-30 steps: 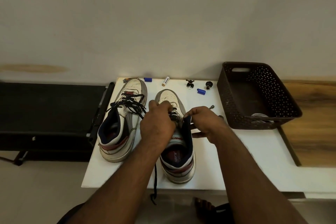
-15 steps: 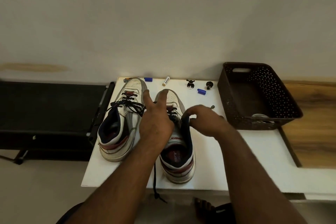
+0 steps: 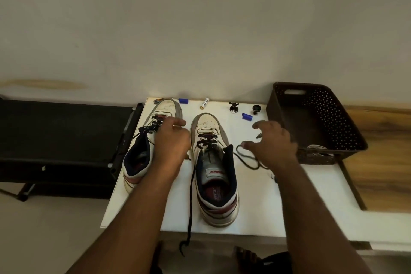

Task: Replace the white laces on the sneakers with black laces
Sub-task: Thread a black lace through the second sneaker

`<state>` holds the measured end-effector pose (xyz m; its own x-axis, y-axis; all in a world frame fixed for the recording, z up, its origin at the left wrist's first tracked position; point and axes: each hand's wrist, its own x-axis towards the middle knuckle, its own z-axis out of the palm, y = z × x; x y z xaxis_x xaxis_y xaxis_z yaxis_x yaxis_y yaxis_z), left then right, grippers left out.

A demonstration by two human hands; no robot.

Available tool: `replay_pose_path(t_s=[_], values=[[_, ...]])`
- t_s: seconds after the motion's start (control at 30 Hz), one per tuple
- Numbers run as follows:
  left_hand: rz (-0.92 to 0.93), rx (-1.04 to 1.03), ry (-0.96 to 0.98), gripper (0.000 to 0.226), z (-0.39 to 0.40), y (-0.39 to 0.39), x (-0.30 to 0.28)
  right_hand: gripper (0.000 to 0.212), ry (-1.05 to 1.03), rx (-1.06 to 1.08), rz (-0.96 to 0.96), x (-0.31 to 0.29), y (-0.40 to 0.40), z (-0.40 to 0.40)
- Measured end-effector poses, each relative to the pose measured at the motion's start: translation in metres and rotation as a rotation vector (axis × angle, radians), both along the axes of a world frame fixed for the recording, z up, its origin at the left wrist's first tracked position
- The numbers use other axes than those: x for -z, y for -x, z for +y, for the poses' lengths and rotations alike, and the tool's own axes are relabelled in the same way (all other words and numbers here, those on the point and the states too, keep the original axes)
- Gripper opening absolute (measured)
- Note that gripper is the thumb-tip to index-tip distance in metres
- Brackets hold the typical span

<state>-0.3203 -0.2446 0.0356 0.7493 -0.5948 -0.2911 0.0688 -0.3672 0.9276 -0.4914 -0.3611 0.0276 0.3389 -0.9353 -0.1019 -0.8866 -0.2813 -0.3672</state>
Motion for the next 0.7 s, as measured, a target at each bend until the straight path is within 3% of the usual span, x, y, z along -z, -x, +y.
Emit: replay_pose_path(t_s=[0.07, 0.13, 0.23, 0.33, 0.43, 0.5, 0.63, 0.7], values=[[0.060, 0.082, -0.109, 0.031, 0.008, 0.001, -0.001, 0.048, -0.011, -0.147, -0.054, 0.000, -0.012, 0.009], [0.150, 0.167, -0.190, 0.030, 0.015, 0.005, -0.001, 0.035, -0.186, -0.260, -0.194, 0.002, -0.022, 0.016], [0.174, 0.235, -0.243, 0.026, 0.017, 0.007, 0.006, 0.023, -0.327, -0.269, -0.197, 0.004, -0.031, 0.023], [-0.017, 0.274, -0.263, 0.017, 0.015, 0.003, 0.013, 0.019, -0.287, -0.249, -0.131, 0.004, -0.029, 0.019], [-0.331, 0.326, -0.408, 0.012, 0.012, -0.010, 0.016, 0.017, -0.270, -0.212, 0.079, 0.010, -0.010, 0.006], [-0.412, 0.374, -0.464, 0.015, 0.013, -0.009, 0.015, 0.018, -0.261, -0.170, 0.153, 0.012, 0.004, 0.001], [-0.121, 0.350, -0.295, 0.033, 0.013, 0.007, 0.012, 0.030, -0.386, -0.228, -0.208, 0.016, -0.001, 0.014], [-0.064, 0.304, -0.218, 0.028, 0.013, 0.009, 0.012, 0.023, -0.395, -0.284, -0.271, 0.017, -0.012, 0.022]])
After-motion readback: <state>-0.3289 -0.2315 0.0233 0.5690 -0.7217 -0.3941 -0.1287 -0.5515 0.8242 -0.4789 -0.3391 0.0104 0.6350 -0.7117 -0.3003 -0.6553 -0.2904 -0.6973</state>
